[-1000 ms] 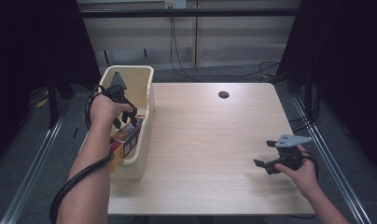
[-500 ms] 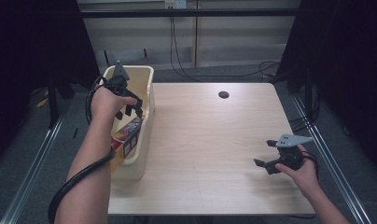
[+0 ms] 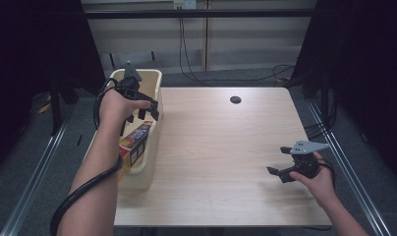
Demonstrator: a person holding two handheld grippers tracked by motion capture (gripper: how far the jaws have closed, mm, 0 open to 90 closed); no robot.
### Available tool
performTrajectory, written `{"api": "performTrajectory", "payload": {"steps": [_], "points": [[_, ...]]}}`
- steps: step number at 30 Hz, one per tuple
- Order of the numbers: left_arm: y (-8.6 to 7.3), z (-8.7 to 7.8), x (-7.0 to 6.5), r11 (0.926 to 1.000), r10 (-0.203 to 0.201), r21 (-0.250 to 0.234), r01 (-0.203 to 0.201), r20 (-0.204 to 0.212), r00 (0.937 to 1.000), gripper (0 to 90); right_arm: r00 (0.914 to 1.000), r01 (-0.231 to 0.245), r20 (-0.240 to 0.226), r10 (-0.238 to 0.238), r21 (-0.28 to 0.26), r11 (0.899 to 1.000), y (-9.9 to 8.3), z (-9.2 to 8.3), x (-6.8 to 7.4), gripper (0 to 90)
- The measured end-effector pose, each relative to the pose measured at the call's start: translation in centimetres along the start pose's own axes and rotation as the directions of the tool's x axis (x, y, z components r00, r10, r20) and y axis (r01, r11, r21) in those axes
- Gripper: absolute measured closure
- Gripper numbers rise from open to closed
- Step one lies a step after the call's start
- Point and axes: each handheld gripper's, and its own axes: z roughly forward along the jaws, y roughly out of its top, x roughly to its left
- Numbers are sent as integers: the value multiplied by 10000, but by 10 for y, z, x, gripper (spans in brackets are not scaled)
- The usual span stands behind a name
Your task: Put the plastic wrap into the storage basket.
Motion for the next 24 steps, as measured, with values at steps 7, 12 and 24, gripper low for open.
{"api": "performTrajectory", "payload": {"steps": [7, 12, 24], "points": [[3, 2, -14, 9993, 362, -132, -359, 268, 9990, 136, 9999, -14, 101, 15, -50, 10000, -2, -4, -1, 51], [3, 6, -25, 9972, 731, -167, -725, 418, 9964, 129, 9999, -16, 120, 16, -40, 10000, -2, -4, 0, 51], [5, 18, -49, 9920, 1258, -196, -1248, 627, 9901, 129, 10000, -37, 87, 37, -22, 10000, -2, -5, 0, 52]]}}
